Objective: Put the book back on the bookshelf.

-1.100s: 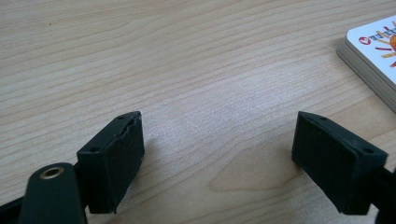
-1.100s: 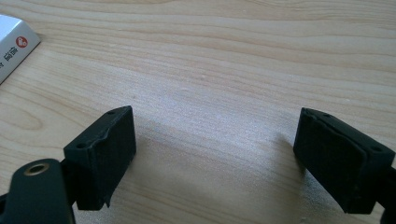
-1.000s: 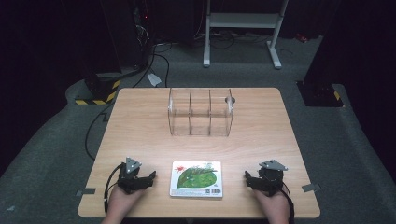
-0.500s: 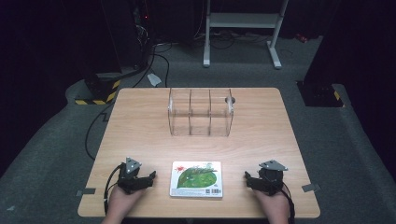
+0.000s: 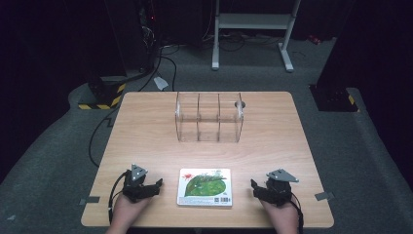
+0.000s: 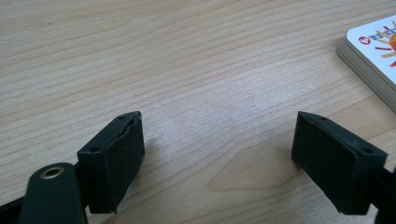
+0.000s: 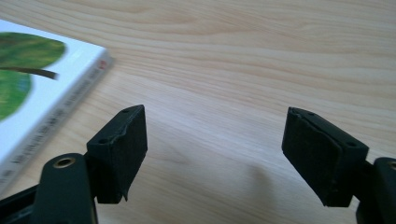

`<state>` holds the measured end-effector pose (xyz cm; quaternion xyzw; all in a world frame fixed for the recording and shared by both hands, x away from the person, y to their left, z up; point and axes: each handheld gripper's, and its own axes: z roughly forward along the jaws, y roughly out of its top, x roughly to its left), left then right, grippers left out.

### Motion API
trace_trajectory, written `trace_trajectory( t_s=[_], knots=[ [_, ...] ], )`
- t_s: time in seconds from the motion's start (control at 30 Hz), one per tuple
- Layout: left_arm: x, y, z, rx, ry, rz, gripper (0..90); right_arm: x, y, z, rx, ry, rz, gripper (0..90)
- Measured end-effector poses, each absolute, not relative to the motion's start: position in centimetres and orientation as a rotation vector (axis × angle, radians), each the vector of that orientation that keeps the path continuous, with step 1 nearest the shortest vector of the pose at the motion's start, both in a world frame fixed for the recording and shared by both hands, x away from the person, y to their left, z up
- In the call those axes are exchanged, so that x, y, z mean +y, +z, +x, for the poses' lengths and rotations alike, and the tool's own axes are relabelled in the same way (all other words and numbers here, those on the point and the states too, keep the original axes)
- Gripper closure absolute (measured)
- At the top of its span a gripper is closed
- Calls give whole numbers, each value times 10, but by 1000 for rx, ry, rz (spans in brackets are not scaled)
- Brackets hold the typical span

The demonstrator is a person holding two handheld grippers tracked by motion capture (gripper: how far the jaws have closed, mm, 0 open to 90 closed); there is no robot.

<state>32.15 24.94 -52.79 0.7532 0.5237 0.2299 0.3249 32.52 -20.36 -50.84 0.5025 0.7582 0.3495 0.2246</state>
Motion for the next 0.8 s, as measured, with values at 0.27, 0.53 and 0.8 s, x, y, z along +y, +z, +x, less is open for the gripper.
trace_trajectory(
  t_s=[0.27, 0.53, 0.8],
  knots=[
    [247, -526, 322, 1389, 604, 1984, 175, -173, -504, 313, 2143, 1051, 1328, 229],
    [225, -517, 314, 1306, 611, 2002, 182, -143, -503, 301, 2215, 1093, 1264, 229],
    [200, -511, 306, 1222, 519, 1995, 185, -126, -509, 297, 2293, 1100, 1242, 236]
  ],
)
